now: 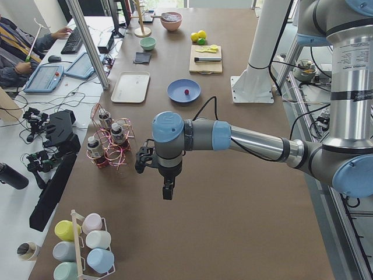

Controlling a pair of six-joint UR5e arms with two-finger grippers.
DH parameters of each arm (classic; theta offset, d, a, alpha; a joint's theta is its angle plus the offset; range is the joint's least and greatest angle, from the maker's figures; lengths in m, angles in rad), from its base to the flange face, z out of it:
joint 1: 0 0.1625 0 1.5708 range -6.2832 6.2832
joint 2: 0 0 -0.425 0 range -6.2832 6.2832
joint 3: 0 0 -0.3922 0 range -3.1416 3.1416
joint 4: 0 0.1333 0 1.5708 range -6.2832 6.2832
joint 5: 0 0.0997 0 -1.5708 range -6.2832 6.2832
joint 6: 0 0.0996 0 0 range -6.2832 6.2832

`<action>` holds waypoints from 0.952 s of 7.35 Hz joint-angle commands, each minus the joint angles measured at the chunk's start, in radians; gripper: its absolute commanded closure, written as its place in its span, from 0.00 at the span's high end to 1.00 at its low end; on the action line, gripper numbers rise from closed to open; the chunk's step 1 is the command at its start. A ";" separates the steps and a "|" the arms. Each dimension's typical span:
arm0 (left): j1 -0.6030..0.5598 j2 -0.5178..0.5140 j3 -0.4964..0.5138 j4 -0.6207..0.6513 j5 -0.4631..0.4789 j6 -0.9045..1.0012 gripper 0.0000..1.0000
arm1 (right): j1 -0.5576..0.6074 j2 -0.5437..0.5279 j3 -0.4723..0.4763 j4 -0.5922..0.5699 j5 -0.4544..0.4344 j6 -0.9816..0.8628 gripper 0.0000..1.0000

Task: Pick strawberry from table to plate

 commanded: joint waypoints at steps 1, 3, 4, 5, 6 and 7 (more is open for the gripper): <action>0.001 0.004 0.007 -0.022 -0.009 -0.024 0.97 | -0.003 -0.004 0.004 0.000 -0.010 0.003 1.00; -0.001 0.004 0.004 -0.013 -0.066 -0.028 0.97 | -0.003 -0.011 0.010 0.000 -0.004 0.003 1.00; -0.002 0.004 0.002 -0.015 -0.101 -0.028 0.97 | -0.005 -0.011 0.008 0.002 -0.003 0.002 1.00; -0.001 0.006 0.001 -0.013 -0.103 -0.028 0.97 | -0.005 -0.010 0.012 0.003 0.004 0.005 1.00; -0.001 0.006 0.009 -0.016 -0.103 -0.021 0.97 | -0.006 -0.008 0.012 0.003 0.007 0.009 1.00; -0.001 0.005 0.006 -0.016 -0.105 -0.023 0.97 | -0.006 -0.010 0.016 0.003 0.013 0.008 1.00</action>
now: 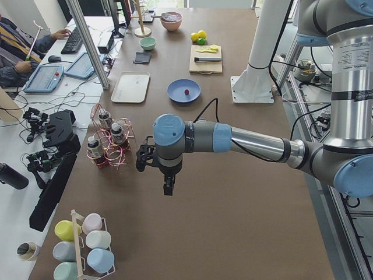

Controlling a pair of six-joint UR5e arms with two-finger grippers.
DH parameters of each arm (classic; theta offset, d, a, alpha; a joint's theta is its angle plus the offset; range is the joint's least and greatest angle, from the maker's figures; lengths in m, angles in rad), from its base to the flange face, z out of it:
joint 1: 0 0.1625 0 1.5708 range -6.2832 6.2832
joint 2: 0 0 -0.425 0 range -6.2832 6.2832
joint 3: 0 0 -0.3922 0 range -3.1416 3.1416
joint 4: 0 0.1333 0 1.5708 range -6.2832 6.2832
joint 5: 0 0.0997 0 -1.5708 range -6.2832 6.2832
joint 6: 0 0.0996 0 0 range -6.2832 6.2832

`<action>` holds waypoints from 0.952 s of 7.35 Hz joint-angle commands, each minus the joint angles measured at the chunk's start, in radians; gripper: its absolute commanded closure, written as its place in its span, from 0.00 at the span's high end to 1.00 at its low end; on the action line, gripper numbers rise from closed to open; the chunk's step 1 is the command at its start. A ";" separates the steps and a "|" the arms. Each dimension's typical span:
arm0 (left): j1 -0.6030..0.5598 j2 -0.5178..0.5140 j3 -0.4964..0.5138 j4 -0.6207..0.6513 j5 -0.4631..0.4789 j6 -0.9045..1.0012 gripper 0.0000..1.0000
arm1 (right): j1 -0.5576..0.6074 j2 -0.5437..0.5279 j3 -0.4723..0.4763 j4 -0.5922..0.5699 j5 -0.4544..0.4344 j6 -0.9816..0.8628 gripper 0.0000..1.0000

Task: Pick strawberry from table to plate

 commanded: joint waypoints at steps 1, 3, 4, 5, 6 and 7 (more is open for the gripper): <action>0.002 -0.001 0.002 -0.002 -0.004 0.004 0.97 | -0.001 0.003 0.005 0.000 -0.002 -0.001 1.00; 0.012 -0.001 0.008 -0.013 0.002 0.012 0.96 | -0.011 0.009 0.007 0.000 -0.003 -0.001 1.00; 0.017 -0.001 0.027 -0.018 0.003 0.012 0.96 | -0.025 0.012 0.007 0.002 -0.001 0.001 1.00; 0.017 -0.001 0.040 -0.015 -0.001 0.012 0.97 | -0.039 0.012 0.013 0.005 0.000 0.001 1.00; 0.019 -0.001 0.043 -0.016 0.010 0.006 0.97 | -0.045 0.010 0.012 0.026 0.001 0.002 1.00; 0.043 -0.003 0.035 -0.018 0.009 0.010 0.97 | -0.045 0.010 0.015 0.046 0.002 -0.001 1.00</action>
